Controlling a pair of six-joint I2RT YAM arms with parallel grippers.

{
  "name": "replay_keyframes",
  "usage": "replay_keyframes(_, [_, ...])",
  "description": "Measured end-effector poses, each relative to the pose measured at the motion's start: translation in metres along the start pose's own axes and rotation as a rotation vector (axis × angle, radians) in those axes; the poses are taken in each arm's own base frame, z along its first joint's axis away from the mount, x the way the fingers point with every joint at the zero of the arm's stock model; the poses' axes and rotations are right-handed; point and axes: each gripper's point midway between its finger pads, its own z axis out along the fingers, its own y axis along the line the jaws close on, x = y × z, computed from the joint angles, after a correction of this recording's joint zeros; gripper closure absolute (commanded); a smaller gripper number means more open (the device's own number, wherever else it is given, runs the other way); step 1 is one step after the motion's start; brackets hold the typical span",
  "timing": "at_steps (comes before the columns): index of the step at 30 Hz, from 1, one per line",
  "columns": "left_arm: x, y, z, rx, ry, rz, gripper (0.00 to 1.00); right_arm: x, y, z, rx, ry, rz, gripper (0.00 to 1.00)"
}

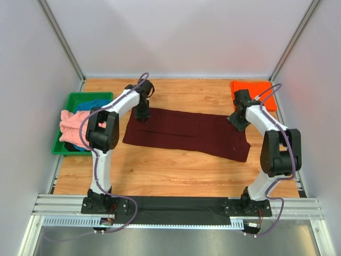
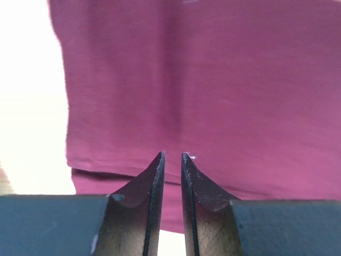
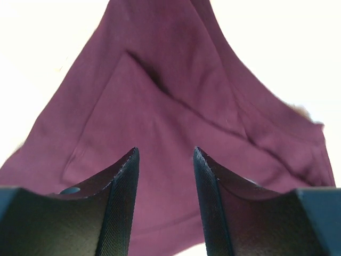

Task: Fold and stack the t-shirts
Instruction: Fold the tshirt

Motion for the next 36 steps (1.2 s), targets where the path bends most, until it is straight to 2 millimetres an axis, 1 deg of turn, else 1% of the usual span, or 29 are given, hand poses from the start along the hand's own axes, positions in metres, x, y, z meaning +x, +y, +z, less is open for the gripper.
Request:
replay_keyframes(3, [0.010, 0.019, 0.014, -0.049, 0.054, -0.037, 0.76, 0.000, 0.000, 0.019, 0.027, -0.003, -0.035, 0.54])
replay_keyframes(4, [0.014, 0.028, 0.018, -0.071, 0.072, -0.058, 0.78, 0.000, -0.001, 0.024, 0.033, -0.003, -0.050, 0.54])
replay_keyframes(7, [0.027, 0.045, 0.023, -0.105, 0.117, -0.105, 0.80, -0.005, 0.000, 0.033, 0.022, -0.012, -0.089, 0.54])
replay_keyframes(11, [0.035, 0.057, 0.022, -0.132, 0.127, -0.155, 0.82, -0.009, 0.006, 0.040, -0.009, -0.015, -0.124, 0.54])
replay_keyframes(16, [0.054, 0.067, 0.016, -0.176, 0.154, -0.191, 0.83, 0.004, 0.009, 0.062, -0.020, 0.035, -0.227, 0.53])
replay_keyframes(17, [0.060, 0.070, 0.014, -0.188, 0.161, -0.199, 0.83, 0.004, 0.011, 0.064, -0.023, 0.046, -0.246, 0.53])
replay_keyframes(22, [0.087, 0.082, 0.005, -0.238, 0.213, -0.232, 0.84, -0.002, 0.041, 0.071, -0.100, 0.067, -0.323, 0.53])
replay_keyframes(24, [0.094, 0.085, 0.002, -0.256, 0.233, -0.238, 0.84, -0.004, 0.054, 0.073, -0.133, 0.078, -0.352, 0.53])
replay_keyframes(26, [0.097, 0.088, -0.001, -0.272, 0.242, -0.238, 0.84, -0.007, 0.068, 0.077, -0.164, 0.083, -0.385, 0.53])
replay_keyframes(28, [0.096, 0.092, -0.009, -0.291, 0.242, -0.236, 0.83, -0.011, 0.082, 0.080, -0.189, 0.082, -0.417, 0.53])
replay_keyframes(31, [0.080, 0.095, -0.028, -0.281, 0.191, -0.257, 0.82, -0.018, 0.103, 0.087, -0.223, 0.082, -0.457, 0.53])
replay_keyframes(34, [0.051, 0.095, -0.058, -0.213, 0.064, -0.295, 0.78, -0.023, 0.122, 0.092, -0.270, 0.085, -0.482, 0.53])
replay_keyframes(36, [0.031, 0.092, -0.084, -0.128, -0.051, -0.309, 0.75, -0.023, 0.136, 0.094, -0.312, 0.096, -0.493, 0.53])
